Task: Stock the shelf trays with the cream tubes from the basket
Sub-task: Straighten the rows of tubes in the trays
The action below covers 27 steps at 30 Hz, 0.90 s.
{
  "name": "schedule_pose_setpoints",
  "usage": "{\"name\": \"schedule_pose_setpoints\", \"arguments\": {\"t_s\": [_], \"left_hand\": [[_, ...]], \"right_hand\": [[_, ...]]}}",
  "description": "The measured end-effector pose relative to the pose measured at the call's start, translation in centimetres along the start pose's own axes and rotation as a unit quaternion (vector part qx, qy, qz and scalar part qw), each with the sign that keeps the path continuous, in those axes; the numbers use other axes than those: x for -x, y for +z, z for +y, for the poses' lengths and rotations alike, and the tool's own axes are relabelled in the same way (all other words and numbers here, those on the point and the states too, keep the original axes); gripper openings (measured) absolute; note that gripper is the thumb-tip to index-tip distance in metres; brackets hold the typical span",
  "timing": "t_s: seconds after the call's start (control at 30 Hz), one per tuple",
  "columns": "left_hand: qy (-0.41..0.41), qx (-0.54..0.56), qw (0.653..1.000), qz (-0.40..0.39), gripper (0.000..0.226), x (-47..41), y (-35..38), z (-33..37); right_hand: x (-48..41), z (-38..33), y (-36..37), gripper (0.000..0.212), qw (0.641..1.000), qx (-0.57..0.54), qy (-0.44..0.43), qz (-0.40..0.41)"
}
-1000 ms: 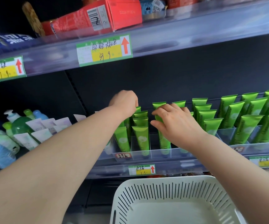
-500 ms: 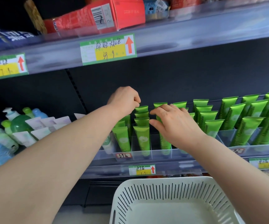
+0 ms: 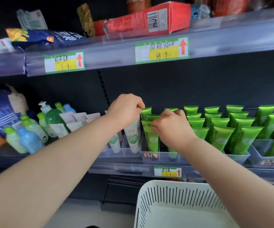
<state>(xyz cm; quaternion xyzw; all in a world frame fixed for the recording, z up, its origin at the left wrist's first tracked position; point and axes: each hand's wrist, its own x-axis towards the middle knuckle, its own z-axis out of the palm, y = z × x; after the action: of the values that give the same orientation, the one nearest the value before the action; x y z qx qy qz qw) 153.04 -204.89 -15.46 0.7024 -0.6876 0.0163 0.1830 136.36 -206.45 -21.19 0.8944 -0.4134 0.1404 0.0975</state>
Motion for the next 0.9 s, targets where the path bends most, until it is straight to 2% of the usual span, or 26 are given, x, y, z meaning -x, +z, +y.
{"name": "schedule_pose_setpoints", "arguments": {"t_s": [0.43,0.57,0.7,0.83,0.9], "left_hand": [[0.008,-0.004,1.000,0.006,0.026,0.4,1.3,0.2],[0.010,-0.023,0.999,-0.027,0.022,0.4,1.7,0.5],[0.008,-0.067,0.995,-0.074,0.026,0.3,2.0,0.8],[0.028,-0.110,0.991,-0.077,0.029,0.0,2.6,1.2],[0.034,-0.101,0.992,-0.070,0.024,-0.2,2.8,1.4]], "right_hand": [[0.4,0.0,0.5,0.013,0.999,0.035,0.007,0.022],[0.3,0.1,0.6,0.016,1.000,0.007,0.004,0.023],[0.9,0.7,0.2,0.030,0.998,-0.021,0.011,0.058],[1.6,1.9,-0.2,0.022,0.996,-0.018,0.023,0.081],[1.8,2.5,-0.4,0.024,0.996,-0.016,0.034,0.078]]}}
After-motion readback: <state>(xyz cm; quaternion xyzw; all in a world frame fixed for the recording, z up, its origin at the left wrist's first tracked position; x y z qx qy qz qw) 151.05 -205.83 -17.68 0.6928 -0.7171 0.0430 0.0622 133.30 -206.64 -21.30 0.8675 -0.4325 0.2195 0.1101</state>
